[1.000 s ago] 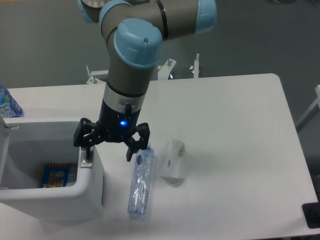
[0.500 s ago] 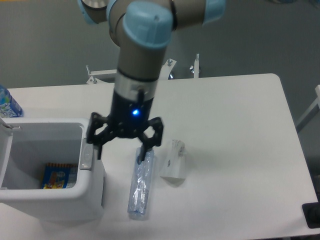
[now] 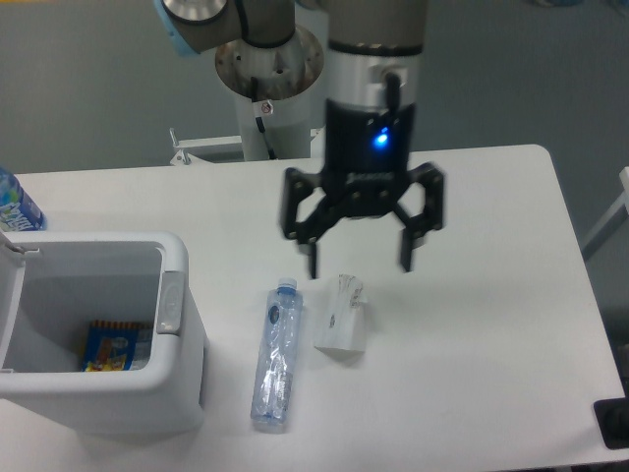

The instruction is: Open the trash can

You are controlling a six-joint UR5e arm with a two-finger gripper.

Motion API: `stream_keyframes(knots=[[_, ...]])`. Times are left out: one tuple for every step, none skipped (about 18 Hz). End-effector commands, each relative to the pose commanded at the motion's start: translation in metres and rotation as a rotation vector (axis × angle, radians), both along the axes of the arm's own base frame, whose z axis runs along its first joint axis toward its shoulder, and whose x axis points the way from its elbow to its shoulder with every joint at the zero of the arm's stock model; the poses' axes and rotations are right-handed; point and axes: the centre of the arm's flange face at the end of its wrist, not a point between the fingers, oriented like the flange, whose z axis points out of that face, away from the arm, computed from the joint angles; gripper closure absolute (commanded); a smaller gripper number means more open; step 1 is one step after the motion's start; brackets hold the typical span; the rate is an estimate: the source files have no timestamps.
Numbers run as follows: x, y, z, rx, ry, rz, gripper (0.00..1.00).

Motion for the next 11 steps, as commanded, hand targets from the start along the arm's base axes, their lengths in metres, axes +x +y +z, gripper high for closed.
stream_keyframes(knots=[[-0.008,-0.006,-0.001,-0.026,0.018,-0.015,0.0],[-0.02,-0.019,-0.003,-0.056,0.025,-0.029,0.0],[-0.031,-0.032,-0.005,-0.093,0.021,-0.052,0.0],[-0.04,-0.042,-0.008,-0.13,0.02,-0.089,0.0],[-0.045,-0.051,-0.011,-0.164,0.023,-0.133,0.0],[-0.054,-0.062,-0.014,-0.193,0.021,-0.161,0.0],[-0.063,-0.073,-0.016,-0.216,0.019,-0.181,0.0],[-0.071,-0.084,-0.018,-0.243,0.015,-0.208,0.0],[-0.076,-0.094,-0.019,-0.271,0.016,-0.249,0.0],[-0.079,-0.104,-0.018,-0.297,0.023,-0.297,0.0],[-0.087,-0.115,-0.018,-0.32,0.028,-0.331,0.0]])
